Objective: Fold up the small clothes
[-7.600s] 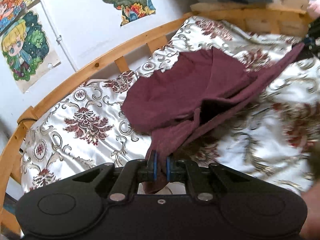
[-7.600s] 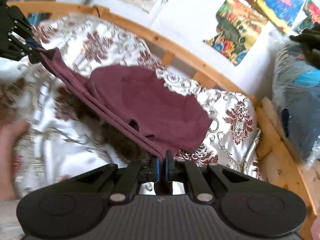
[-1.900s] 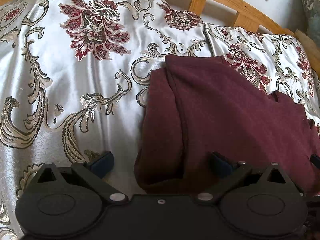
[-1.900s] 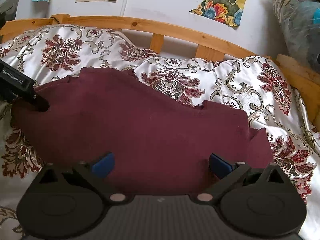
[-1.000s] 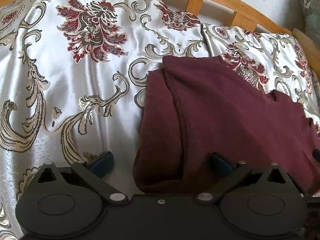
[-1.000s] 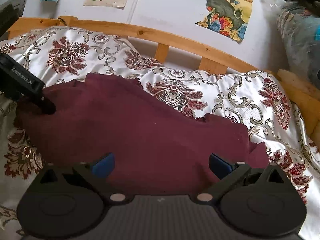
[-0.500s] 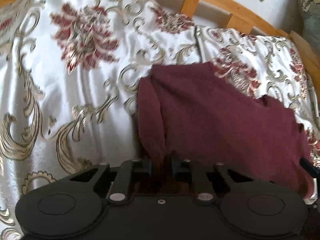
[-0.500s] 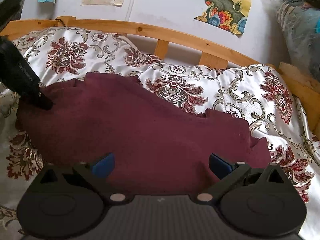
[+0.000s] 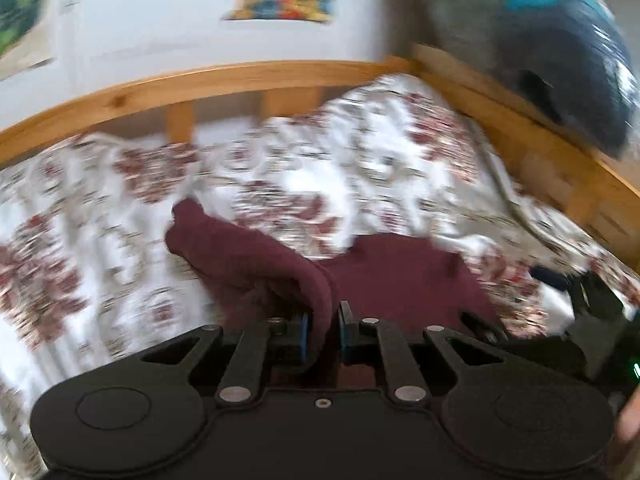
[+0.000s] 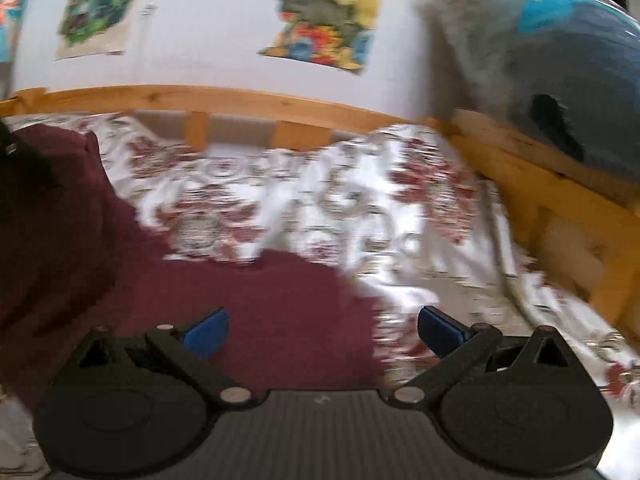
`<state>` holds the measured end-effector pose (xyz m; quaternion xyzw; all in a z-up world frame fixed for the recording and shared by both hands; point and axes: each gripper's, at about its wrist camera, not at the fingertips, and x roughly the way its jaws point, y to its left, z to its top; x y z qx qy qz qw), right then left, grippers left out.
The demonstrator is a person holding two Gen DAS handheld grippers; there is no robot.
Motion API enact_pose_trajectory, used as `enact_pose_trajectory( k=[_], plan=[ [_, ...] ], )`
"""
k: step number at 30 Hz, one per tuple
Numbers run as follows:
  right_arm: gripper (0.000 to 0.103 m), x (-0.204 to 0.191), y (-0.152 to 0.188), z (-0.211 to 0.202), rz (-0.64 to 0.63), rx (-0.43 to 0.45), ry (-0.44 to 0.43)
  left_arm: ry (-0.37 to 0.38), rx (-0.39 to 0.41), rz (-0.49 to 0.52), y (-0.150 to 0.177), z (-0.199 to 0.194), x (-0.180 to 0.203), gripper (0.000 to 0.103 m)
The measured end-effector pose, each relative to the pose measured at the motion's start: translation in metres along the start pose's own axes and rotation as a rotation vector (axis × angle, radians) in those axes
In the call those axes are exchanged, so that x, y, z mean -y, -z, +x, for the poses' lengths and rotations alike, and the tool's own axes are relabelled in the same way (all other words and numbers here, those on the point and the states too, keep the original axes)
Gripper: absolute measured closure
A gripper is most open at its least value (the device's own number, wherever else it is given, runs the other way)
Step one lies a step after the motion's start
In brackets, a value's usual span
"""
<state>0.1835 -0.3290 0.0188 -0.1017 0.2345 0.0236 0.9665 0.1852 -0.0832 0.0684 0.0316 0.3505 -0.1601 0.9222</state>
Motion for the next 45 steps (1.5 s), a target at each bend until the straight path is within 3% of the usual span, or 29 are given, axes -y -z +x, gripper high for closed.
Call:
enact_pose_trajectory(
  k=[7, 11, 15, 18, 20, 22, 24, 27, 31, 34, 39, 42, 45],
  plan=[
    [0.000, 0.054, 0.002, 0.015, 0.101, -0.033, 0.088, 0.058, -0.073, 0.064, 0.014, 0.043, 0.051, 0.089],
    [0.000, 0.062, 0.004, 0.021, 0.121, -0.049, 0.093, 0.065, -0.106, 0.060, 0.033, 0.062, 0.059, 0.087],
    [0.000, 0.056, 0.005, 0.023, 0.112, -0.054, 0.066, 0.040, -0.087, 0.129, 0.042, 0.065, 0.075, 0.081],
    [0.000, 0.051, 0.005, 0.022, 0.092, -0.050, 0.053, 0.087, -0.051, 0.139, 0.042, 0.053, 0.079, 0.066],
    [0.000, 0.050, 0.006, 0.023, 0.090, -0.051, 0.052, 0.110, -0.022, 0.135, 0.041, 0.043, 0.080, 0.039],
    [0.000, 0.050, 0.005, 0.024, 0.097, -0.052, 0.050, 0.097, 0.030, 0.124, 0.042, 0.030, 0.079, 0.024],
    [0.000, 0.052, 0.005, 0.023, 0.113, -0.045, 0.043, 0.087, 0.071, 0.119, 0.044, 0.018, 0.076, 0.018],
    [0.000, 0.053, 0.006, 0.021, 0.148, -0.027, 0.003, 0.010, 0.125, 0.115, 0.051, 0.003, 0.068, 0.004],
    [0.000, 0.052, 0.005, 0.018, 0.222, 0.012, -0.124, -0.072, 0.099, 0.150, 0.069, 0.008, 0.059, 0.004],
    [0.000, 0.051, 0.002, 0.020, 0.303, 0.023, -0.302, -0.096, 0.039, 0.162, 0.085, 0.018, 0.054, 0.004],
    [0.000, 0.039, -0.005, 0.052, 0.438, -0.092, -0.598, -0.121, 0.009, 0.223, 0.102, 0.030, 0.056, 0.007],
    [0.000, 0.025, -0.010, 0.079, 0.479, -0.214, -0.653, -0.157, -0.021, 0.261, 0.107, 0.037, 0.058, 0.022],
    [0.000, 0.019, -0.011, 0.091, 0.538, -0.269, -0.706, -0.211, -0.019, 0.297, 0.107, 0.040, 0.061, 0.042]
  ],
)
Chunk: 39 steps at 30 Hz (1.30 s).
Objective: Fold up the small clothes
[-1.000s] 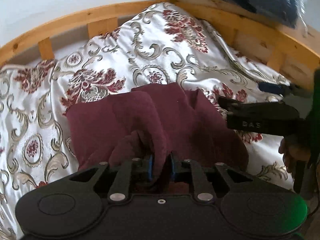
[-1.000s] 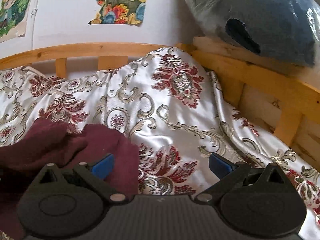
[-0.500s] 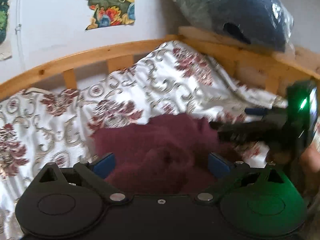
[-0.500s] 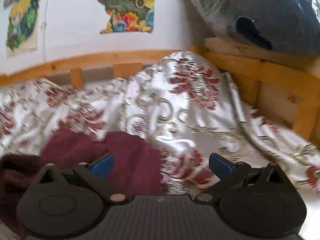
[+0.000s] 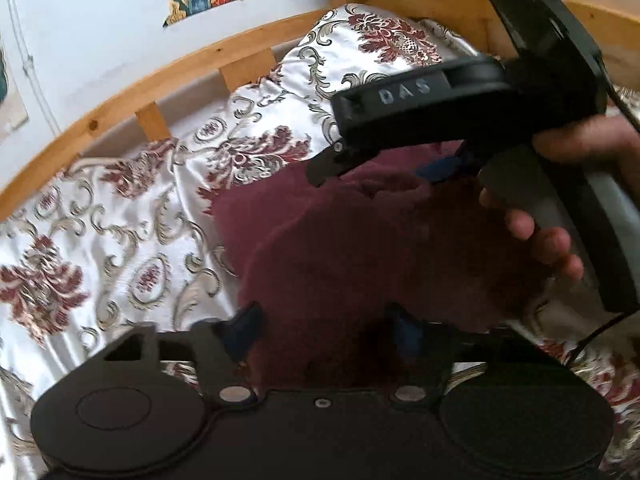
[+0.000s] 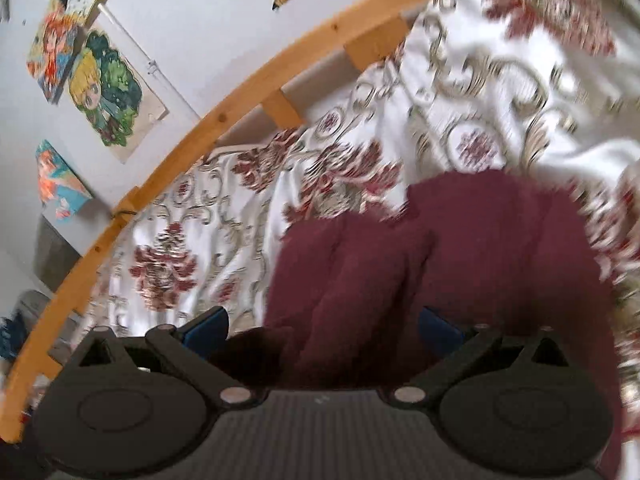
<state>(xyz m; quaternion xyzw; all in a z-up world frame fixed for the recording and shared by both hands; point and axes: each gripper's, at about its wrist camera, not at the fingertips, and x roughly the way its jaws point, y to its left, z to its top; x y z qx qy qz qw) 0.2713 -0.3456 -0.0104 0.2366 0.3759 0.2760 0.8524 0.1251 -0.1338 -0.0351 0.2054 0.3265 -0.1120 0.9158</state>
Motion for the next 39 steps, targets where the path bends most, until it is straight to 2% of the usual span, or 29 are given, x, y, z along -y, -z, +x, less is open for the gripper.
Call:
enact_pose_trajectory(
  k=[2, 4, 6, 9, 11, 12, 13, 14, 16, 17, 20, 29, 39],
  plan=[
    [0.000, 0.005, 0.000, 0.003, 0.060, -0.008, -0.049, -0.012, 0.004, 0.017, 0.000, -0.002, 0.000, 0.054],
    [0.000, 0.011, 0.000, 0.005, 0.118, -0.008, -0.076, -0.020, 0.002, 0.028, 0.000, -0.002, 0.000, 0.060],
    [0.000, 0.017, 0.000, 0.004, 0.159, 0.014, -0.068, -0.017, 0.004, 0.031, 0.002, -0.003, 0.001, 0.065],
    [0.010, 0.024, -0.001, 0.004, 0.204, 0.030, -0.044, -0.020, 0.007, 0.046, 0.006, -0.004, 0.004, 0.071],
    [0.027, 0.025, 0.000, 0.006, 0.195, 0.041, 0.006, -0.020, 0.007, 0.056, 0.007, -0.005, 0.006, 0.075],
    [0.031, 0.024, 0.001, 0.006, 0.179, 0.041, 0.034, -0.020, 0.008, 0.061, 0.008, -0.005, 0.007, 0.076],
    [0.043, 0.024, 0.002, 0.007, 0.167, 0.041, 0.048, -0.021, 0.010, 0.066, 0.008, -0.005, 0.008, 0.078],
    [0.059, 0.024, 0.002, 0.009, 0.158, 0.041, 0.058, -0.021, 0.011, 0.069, 0.008, -0.005, 0.009, 0.080],
    [0.074, 0.025, 0.005, 0.010, 0.146, 0.040, 0.081, -0.020, 0.017, 0.076, 0.009, -0.006, 0.010, 0.082],
    [0.078, 0.026, 0.006, 0.010, 0.139, 0.046, 0.079, -0.021, 0.020, 0.078, 0.009, -0.007, 0.011, 0.084],
    [0.084, 0.025, 0.005, 0.004, 0.119, 0.072, 0.066, -0.017, 0.036, 0.080, 0.007, -0.009, 0.012, 0.086],
    [0.086, 0.005, -0.011, -0.034, -0.079, 0.184, 0.115, 0.057, 0.101, 0.108, -0.011, -0.017, 0.027, 0.088],
    [0.088, 0.020, -0.015, -0.068, -0.121, 0.211, 0.216, 0.127, 0.127, 0.191, -0.015, -0.016, 0.049, 0.088]
  ],
)
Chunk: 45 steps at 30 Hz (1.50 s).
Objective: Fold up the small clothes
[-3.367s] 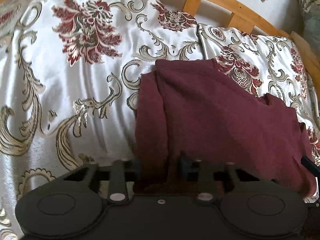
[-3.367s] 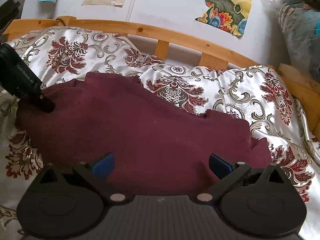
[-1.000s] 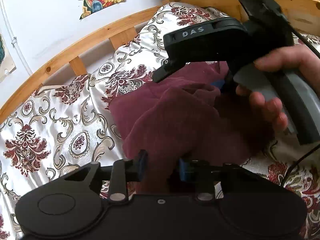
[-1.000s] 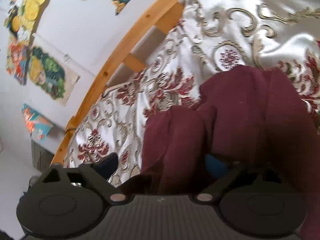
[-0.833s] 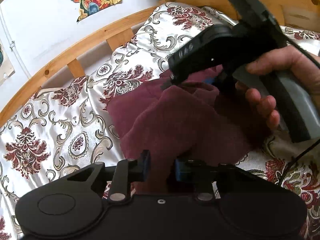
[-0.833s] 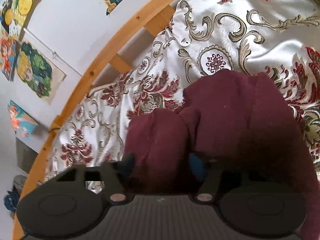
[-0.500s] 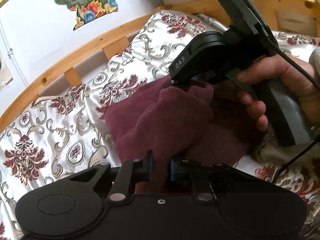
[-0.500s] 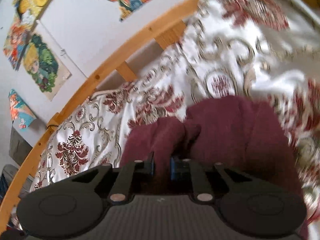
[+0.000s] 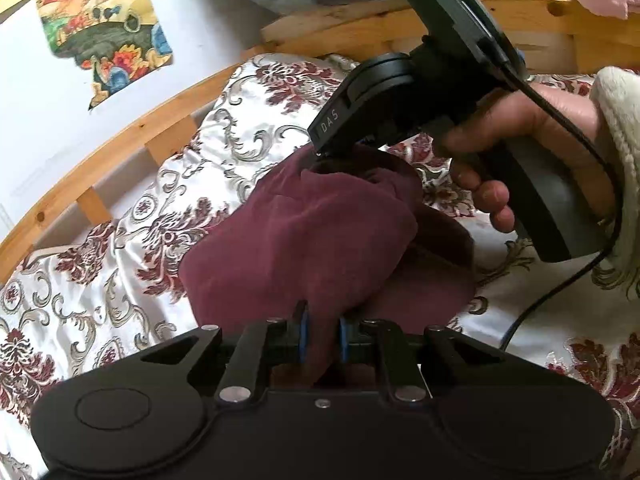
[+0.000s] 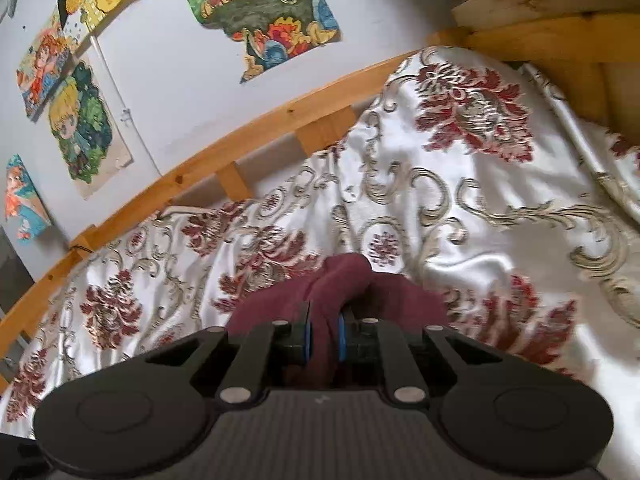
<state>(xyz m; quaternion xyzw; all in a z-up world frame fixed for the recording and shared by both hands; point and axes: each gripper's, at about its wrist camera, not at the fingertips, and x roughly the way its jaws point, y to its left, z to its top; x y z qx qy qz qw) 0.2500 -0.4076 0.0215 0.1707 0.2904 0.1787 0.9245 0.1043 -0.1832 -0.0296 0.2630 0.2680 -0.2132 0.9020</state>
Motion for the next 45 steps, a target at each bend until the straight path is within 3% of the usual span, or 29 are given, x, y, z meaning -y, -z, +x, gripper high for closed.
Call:
enact_pose_trajectory(
  k=[7, 18, 21, 24, 25, 27, 30, 33, 35, 38, 45],
  plan=[
    [0.089, 0.009, 0.008, -0.008, -0.016, -0.047, 0.069, 0.054, -0.007, -0.037, 0.004, 0.004, 0.006, 0.087],
    [0.089, 0.021, 0.018, -0.011, 0.013, -0.108, 0.114, 0.063, -0.010, -0.081, 0.012, 0.004, 0.012, 0.080],
    [0.088, 0.020, 0.019, -0.011, 0.001, -0.117, 0.123, 0.075, -0.008, -0.103, 0.012, 0.000, 0.009, 0.071],
    [0.087, 0.019, 0.019, -0.010, -0.015, -0.117, 0.136, 0.110, 0.011, -0.134, 0.013, -0.005, 0.006, 0.047],
    [0.085, 0.018, 0.019, -0.010, -0.025, -0.116, 0.145, 0.124, 0.028, -0.149, 0.015, -0.009, 0.005, 0.034],
    [0.083, 0.017, 0.021, -0.011, -0.044, -0.117, 0.169, 0.145, 0.055, -0.181, 0.018, -0.018, 0.001, 0.027],
    [0.074, 0.017, 0.023, -0.015, -0.043, -0.122, 0.191, 0.158, 0.074, -0.222, 0.022, -0.029, -0.006, 0.020],
    [0.056, 0.015, 0.022, -0.023, -0.040, -0.115, 0.205, 0.132, 0.083, -0.307, 0.027, -0.038, -0.021, 0.013],
    [0.034, 0.011, 0.021, -0.029, -0.044, -0.103, 0.217, 0.119, 0.083, -0.385, 0.031, -0.042, -0.033, 0.012],
    [0.015, 0.002, 0.020, -0.039, -0.044, -0.094, 0.207, 0.068, 0.063, -0.494, 0.034, -0.043, -0.051, 0.011],
    [0.001, -0.025, 0.037, -0.053, -0.117, -0.139, 0.172, -0.022, 0.004, -0.704, 0.045, -0.032, -0.080, 0.003]
  ],
)
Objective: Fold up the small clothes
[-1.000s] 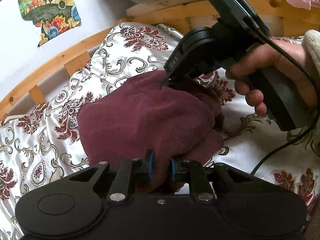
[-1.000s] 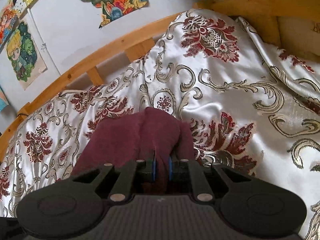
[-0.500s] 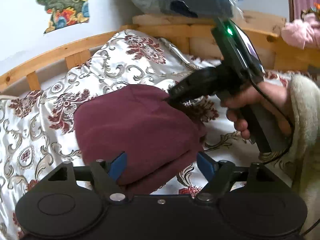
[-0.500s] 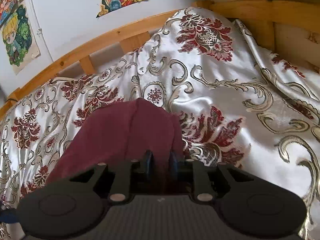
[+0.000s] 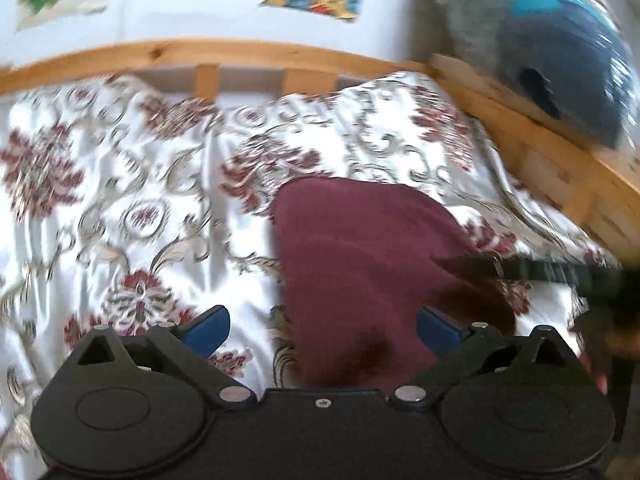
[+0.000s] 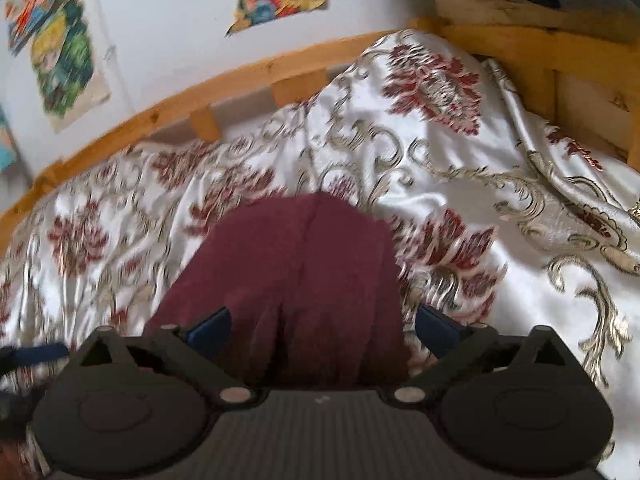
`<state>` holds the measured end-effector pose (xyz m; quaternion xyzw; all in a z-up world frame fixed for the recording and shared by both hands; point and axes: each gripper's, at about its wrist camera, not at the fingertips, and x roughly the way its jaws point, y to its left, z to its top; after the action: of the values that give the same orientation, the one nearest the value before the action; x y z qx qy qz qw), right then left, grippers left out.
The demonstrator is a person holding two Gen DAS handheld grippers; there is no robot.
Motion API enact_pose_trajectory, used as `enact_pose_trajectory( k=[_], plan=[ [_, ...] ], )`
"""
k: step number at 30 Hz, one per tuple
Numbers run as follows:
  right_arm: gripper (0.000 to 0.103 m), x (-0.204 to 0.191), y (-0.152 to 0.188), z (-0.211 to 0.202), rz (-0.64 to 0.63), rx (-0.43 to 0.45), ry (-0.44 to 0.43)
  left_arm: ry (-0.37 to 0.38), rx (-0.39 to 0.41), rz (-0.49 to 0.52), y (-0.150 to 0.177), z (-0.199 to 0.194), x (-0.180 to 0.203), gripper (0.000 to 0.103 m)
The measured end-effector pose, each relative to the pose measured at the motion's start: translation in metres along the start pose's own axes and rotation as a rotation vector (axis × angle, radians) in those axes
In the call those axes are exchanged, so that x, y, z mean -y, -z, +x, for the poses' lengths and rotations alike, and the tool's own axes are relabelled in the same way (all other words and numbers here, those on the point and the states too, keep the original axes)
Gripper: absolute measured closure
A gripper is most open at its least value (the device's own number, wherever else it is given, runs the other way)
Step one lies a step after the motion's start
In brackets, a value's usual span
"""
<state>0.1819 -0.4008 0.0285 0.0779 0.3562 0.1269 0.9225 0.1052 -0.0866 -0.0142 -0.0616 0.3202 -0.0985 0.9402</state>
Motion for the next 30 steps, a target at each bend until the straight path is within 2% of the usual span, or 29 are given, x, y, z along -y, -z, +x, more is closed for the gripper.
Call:
enact_pose_trajectory(
  k=[5, 7, 11, 17, 20, 25, 30],
  plan=[
    [0.000, -0.013, 0.021, -0.003, -0.085, -0.040, 0.076, -0.013, -0.035, -0.122, -0.003, 0.016, -0.014, 0.001],
    [0.000, -0.015, 0.025, -0.001, -0.108, -0.061, 0.077, -0.008, -0.074, -0.147, -0.003, 0.025, -0.016, 0.001],
    [0.000, -0.016, 0.030, 0.009, -0.119, -0.115, 0.068, -0.029, -0.159, -0.120, 0.006, 0.041, -0.013, 0.001],
    [0.000, -0.005, 0.030, 0.012, -0.072, -0.145, 0.028, -0.032, -0.171, -0.116, 0.014, 0.045, -0.014, 0.001],
    [0.000, 0.003, 0.026, 0.010, -0.030, -0.130, 0.019, -0.019, -0.190, -0.154, 0.015, 0.048, -0.018, 0.001],
    [0.000, 0.011, 0.018, -0.003, 0.032, -0.011, 0.033, -0.008, -0.209, -0.194, 0.017, 0.050, -0.022, 0.001],
    [0.000, 0.025, 0.012, -0.004, 0.119, 0.064, 0.063, -0.014, -0.212, -0.187, 0.019, 0.052, -0.020, 0.001]
  ],
)
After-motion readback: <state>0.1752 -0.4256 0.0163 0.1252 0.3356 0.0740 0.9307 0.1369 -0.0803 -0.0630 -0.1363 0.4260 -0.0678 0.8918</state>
